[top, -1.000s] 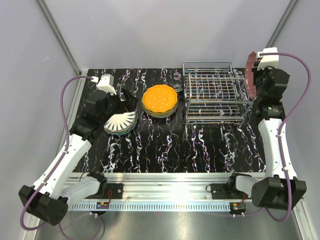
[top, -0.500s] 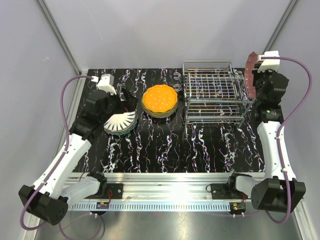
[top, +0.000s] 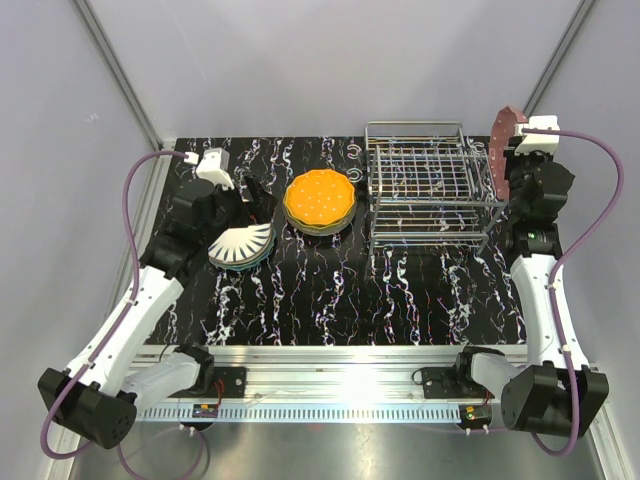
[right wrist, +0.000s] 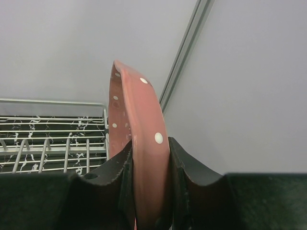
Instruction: Load the plates into the dish rack
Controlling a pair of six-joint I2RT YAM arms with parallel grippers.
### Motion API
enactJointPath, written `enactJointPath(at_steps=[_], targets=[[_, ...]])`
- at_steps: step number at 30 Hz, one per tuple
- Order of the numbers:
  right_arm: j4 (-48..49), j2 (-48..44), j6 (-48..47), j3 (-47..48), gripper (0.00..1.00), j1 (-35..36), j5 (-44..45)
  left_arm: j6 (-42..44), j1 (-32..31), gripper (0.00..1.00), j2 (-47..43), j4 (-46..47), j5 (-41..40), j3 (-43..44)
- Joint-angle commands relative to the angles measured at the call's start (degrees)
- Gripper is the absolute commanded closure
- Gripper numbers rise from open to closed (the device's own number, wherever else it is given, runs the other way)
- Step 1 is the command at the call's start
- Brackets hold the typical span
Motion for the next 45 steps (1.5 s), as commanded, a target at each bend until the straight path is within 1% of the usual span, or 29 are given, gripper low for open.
enactJointPath(at_steps=[1, 7, 10, 11, 17, 24, 31, 36, 38, 41, 43, 45], targets=[[-1.4, 0.1, 4.3, -0.7, 0.97, 0.4, -1.9, 0.4, -0.2, 0.01, 0.1, 2.3, 1.3, 2.6], [-2.1, 0.4, 5.3, -2.8, 1.0, 0.4, -5.6, 0.3, -0.2, 0.01, 0.0, 2.4, 1.5, 2.5], [-2.5, 0.5, 6.6, -4.2, 1.0, 0.4, -5.8, 0.3, -0.2, 0.01, 0.1, 2.4, 1.6, 2.5], [-2.6, 0.4, 7.1, -5.1, 1.0, 0.4, -7.3, 0.3, -0.2, 0.01, 0.1, 2.4, 1.8, 2.6], [-0.4, -0.6, 9.4, -8.8, 1.0, 0.4, -7.1, 0.2, -0.2, 0.01, 0.3, 2.4, 2.2, 2.6], [-3.1, 2.2, 9.7, -5.0, 1.0, 0.4, -8.6, 0.1, -0.2, 0.01, 0.3, 2.4, 2.4, 2.6], [-5.1, 5.1, 9.1, -1.3, 0.91, 0.4, -7.9, -0.2, -0.2, 0.01, 0.6, 2.5, 3.1, 2.6], [-8.1, 7.7, 8.8, 3.3, 0.84, 0.4, -8.2, -0.2, -0.2, 0.01, 0.9, 2.4, 3.2, 2.6], [-8.7, 9.0, 9.0, 4.3, 0.83, 0.4, -8.6, -0.1, -0.2, 0.01, 0.9, 2.3, 3.3, 2.7], [-8.3, 9.7, 9.8, 3.4, 0.81, 0.4, -9.5, -0.1, -0.2, 0.01, 0.8, 2.0, 2.9, 2.9], [-7.9, 10.0, 10.0, 2.7, 0.77, 0.4, -10.3, -0.1, -0.2, 0.01, 0.7, 2.1, 2.8, 2.8], [-8.2, 10.5, 10.1, 2.8, 0.76, 0.4, -10.8, -0.1, -0.2, 0.01, 0.8, 2.1, 2.9, 2.8]])
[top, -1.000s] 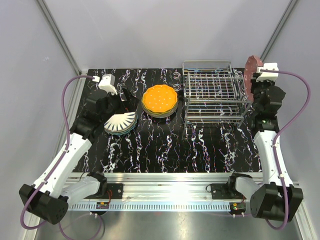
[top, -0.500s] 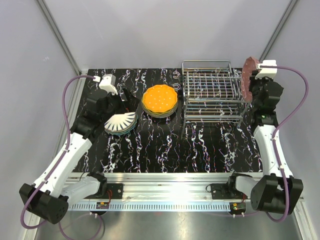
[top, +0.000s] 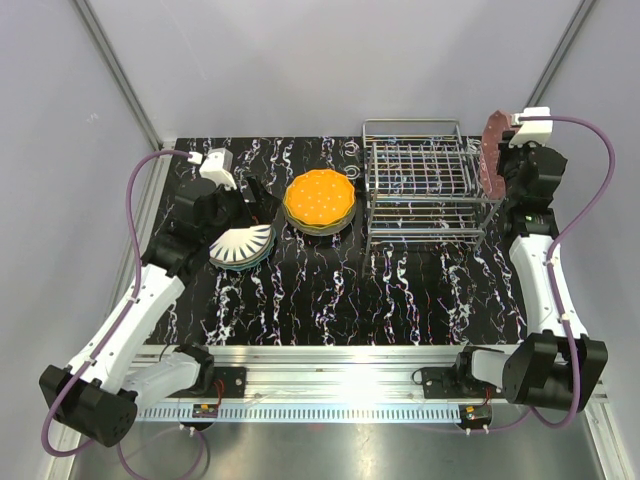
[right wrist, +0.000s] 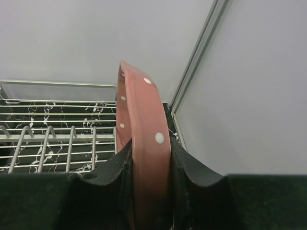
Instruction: Load the plates into the dish rack
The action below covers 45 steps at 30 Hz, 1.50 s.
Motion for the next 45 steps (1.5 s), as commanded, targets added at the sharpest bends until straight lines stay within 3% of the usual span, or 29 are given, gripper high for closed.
enactJointPath(at_steps=[1, 7, 11, 14, 28, 38, 45], targets=[[-5.7, 2.8, 6.5, -0.2, 0.75, 0.9, -7.7, -0.1, -0.2, 0.01, 0.1, 2.0, 0.8, 2.7], [-9.1, 3.6, 6.6, 4.0, 0.7, 0.9, -8.1, 0.0, -0.2, 0.01, 0.1, 1.9, 0.8, 2.8], [-15.0, 5.0, 6.4, 6.5, 0.91, 0.9, -8.4, 0.1, -0.2, 0.01, 0.0, 2.0, 0.9, 2.8], [-18.9, 6.3, 7.1, 8.4, 0.93, 0.9, -8.0, 0.0, -0.2, 0.01, 0.1, 1.7, 0.8, 3.0], [-20.8, 5.4, 8.1, 5.6, 0.83, 1.0, -7.7, 0.2, -0.1, 0.01, 0.1, 1.8, 0.9, 2.9], [-14.8, 2.2, 10.9, -2.8, 0.79, 1.0, -7.4, -0.1, -0.3, 0.01, 0.2, 1.9, 1.1, 2.8], [-15.3, 3.1, 9.7, -0.7, 0.74, 1.0, -8.4, 0.0, -0.4, 0.01, 0.2, 1.9, 1.1, 2.9]])
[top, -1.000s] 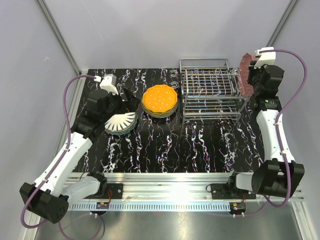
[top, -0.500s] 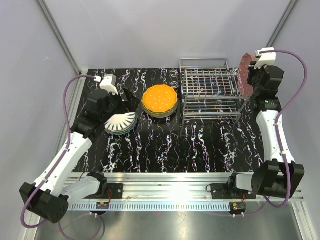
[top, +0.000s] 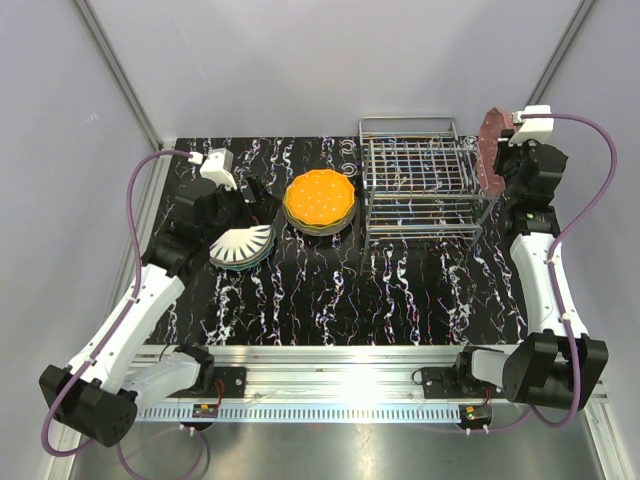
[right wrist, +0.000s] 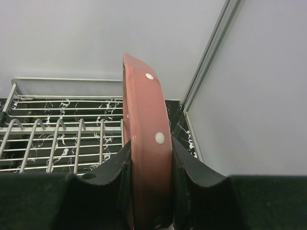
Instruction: Load the plates into the dish rack
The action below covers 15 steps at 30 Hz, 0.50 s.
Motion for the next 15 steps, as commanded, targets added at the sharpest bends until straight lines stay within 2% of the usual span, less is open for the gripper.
enactJointPath(at_steps=[1, 11, 15], targets=[[-14.0, 3.3, 6.4, -1.0, 0.75, 1.0, -6.6, -0.1, -0.4, 0.01, 0.2, 2.0, 0.7, 2.8], [-28.0, 13.1, 3.5, 11.7, 0.72, 1.0, -11.6, 0.3, -0.5, 0.01, 0.7, 1.7, 0.2, 3.0], [-29.5, 13.5, 3.5, 11.8, 0.67, 1.1, -11.8, 0.2, -0.4, 0.01, 0.7, 1.6, 0.3, 3.0]])
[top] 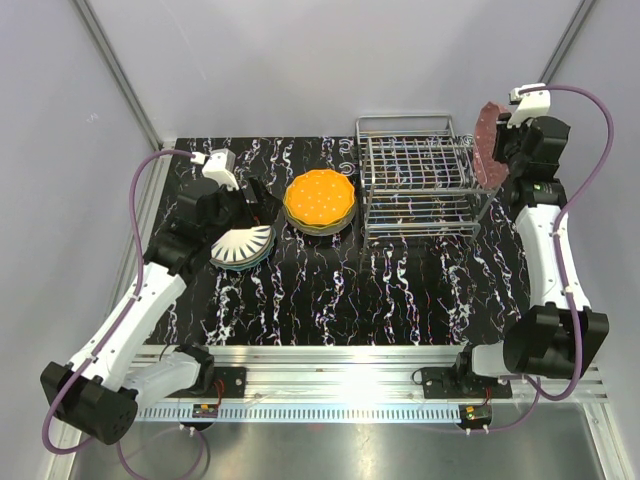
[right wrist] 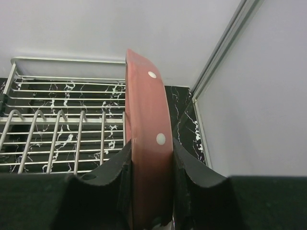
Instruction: Load the plates into the dish rack
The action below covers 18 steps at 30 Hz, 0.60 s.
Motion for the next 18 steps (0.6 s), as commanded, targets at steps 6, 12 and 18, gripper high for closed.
enactJointPath(at_steps=[6, 12, 18], targets=[[-13.8, 1.2, 4.3, -4.5, 0.49, 1.3, -8.2, 0.2, -0.2, 0.01, 0.0, 1.9, 0.3, 3.0], [-12.5, -1.6, 5.8, -4.9, 0.15, 1.3, -6.0, 0.3, -0.2, 0.01, 0.3, 2.0, 0.3, 2.9], [-11.6, -3.5, 7.6, -4.0, 0.14, 1.3, -2.5, 0.2, -0.2, 0.01, 0.3, 1.9, 0.3, 3.0]])
